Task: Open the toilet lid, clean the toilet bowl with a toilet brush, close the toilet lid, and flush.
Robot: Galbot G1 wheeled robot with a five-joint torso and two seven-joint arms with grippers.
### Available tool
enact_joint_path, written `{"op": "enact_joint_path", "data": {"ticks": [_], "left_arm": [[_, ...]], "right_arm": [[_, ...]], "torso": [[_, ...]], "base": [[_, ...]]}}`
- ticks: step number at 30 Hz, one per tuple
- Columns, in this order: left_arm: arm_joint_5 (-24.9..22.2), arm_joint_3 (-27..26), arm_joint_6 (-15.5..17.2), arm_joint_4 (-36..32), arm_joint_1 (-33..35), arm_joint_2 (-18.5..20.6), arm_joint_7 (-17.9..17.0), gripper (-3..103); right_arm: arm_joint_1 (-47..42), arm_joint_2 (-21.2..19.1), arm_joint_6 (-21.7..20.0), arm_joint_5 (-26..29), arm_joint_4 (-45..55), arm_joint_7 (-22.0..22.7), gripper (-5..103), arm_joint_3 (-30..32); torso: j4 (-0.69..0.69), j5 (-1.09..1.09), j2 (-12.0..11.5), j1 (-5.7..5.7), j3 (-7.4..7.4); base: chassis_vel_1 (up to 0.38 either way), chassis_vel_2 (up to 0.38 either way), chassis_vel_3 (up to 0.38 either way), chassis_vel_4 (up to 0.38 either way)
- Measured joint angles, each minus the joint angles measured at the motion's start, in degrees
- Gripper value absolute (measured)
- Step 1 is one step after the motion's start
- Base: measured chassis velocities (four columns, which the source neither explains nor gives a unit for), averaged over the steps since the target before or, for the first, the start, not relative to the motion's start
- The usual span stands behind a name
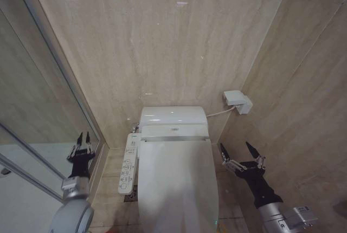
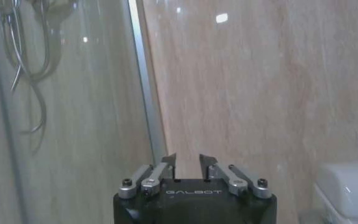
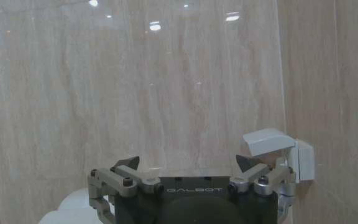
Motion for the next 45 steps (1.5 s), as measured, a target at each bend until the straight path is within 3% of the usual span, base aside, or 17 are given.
{"op": "enact_joint_path", "data": {"ticks": [1, 2, 8, 9, 15, 16, 19, 21, 24, 25, 27, 38, 45], "left_arm": [[0.41, -0.36, 0.31, -1.45, 1.63, -0.54, 0.52, 11], [0.94, -0.56, 0.51, -2.86, 3.25, -1.09, 0.99, 37], [3.81, 0.33, 0.83, -8.68, 9.87, -3.89, 2.66, 37], [4.62, 0.44, 0.74, -9.61, 10.85, -4.31, 2.98, 64], [7.23, 0.9, -0.08, -14.71, 15.06, -5.46, 3.78, 64], [7.55, 0.96, -0.38, -15.31, 15.53, -5.58, 3.92, 91], [8.12, 1.06, -1.14, -16.38, 16.43, -5.77, 4.48, 91], [10.93, 0.41, -4.27, -16.82, 17.17, -5.99, 6.76, 91], [12.26, 0.05, -5.77, -16.75, 17.37, -6.02, 8.23, 91], [12.4, 0.03, -6.1, -16.77, 17.5, -6.05, 8.69, 100], [12.44, 0.02, -6.63, -16.97, 17.86, -6.28, 9.4, 100], [11.88, 0.59, -7.08, -18.71, 19.0, -6.75, 9.42, 100], [8.54, 1.28, -6.0, -20.23, 19.12, -5.93, 7.81, 100]], "right_arm": [[0.0, 0.0, 0.0, 0.0, 0.0, -0.01, 100, 0.0], [0.0, 0.0, 0.0, 0.0, 0.0, -0.01, 100, 0.0], [0.0, 0.0, 0.0, 0.0, 0.0, -0.01, 100, 0.0], [0.0, 0.0, 0.0, 0.0, 0.0, -0.01, 100, 0.0], [0.0, 0.0, 0.0, 0.0, 0.0, -0.01, 100, 0.0], [0.0, 0.0, 0.0, 0.0, 0.0, -0.01, 100, 0.0], [0.0, 0.0, 0.0, 0.0, 0.0, -0.01, 100, 0.0], [0.0, 0.0, 0.0, 0.0, 0.0, -0.01, 100, 0.0], [0.0, 0.0, 0.0, 0.0, 0.0, -0.01, 100, 0.0], [0.0, 0.0, 0.0, 0.0, 0.0, -0.01, 100, 0.0], [0.0, 0.0, 0.0, 0.0, 0.0, -0.01, 100, 0.0], [0.0, 0.0, 0.0, 0.0, 0.0, -0.01, 100, 0.0], [0.0, 0.0, 0.0, 0.0, 0.0, -0.01, 100, 0.0]], "torso": [[0.01, 0.0, 0.0, 0.0, 0.0], [0.01, 0.01, 0.0, 0.0, 0.0], [0.0, 0.0, 0.0, 0.0, 0.0], [0.0, 0.0, 0.0, 0.0, 0.0], [0.01, 0.0, 0.0, 0.01, 0.0], [0.0, 0.0, 0.0, 0.01, 0.0], [0.01, 0.0, 0.0, 0.01, 0.0], [0.0, 0.0, 0.0, 0.0, 0.0], [0.0, 0.0, 0.0, 0.01, 0.0], [0.0, 0.0, 0.0, 0.01, 0.0], [0.0, 0.0, 0.0, 0.01, 0.0], [0.0, -0.01, 0.0, 0.01, 0.0], [0.0, -0.01, 0.0, 0.01, 0.01]], "base": [[0.0, 0.0, 0.0, 0.0], [0.0, 0.0, 0.0, 0.0], [0.0, 0.0, 0.0, 0.0], [0.0, 0.0, 0.0, 0.0], [0.0, 0.0, 0.0, 0.0], [0.0, 0.0, 0.0, 0.0], [0.0, 0.0, 0.0, 0.0], [0.0, 0.0, 0.0, 0.0], [0.0, 0.0, 0.0, 0.0], [0.0, 0.0, 0.0, 0.0], [0.0, 0.0, 0.0, 0.0], [0.0, 0.0, 0.0, 0.0], [0.0, 0.0, 0.0, 0.0]]}}
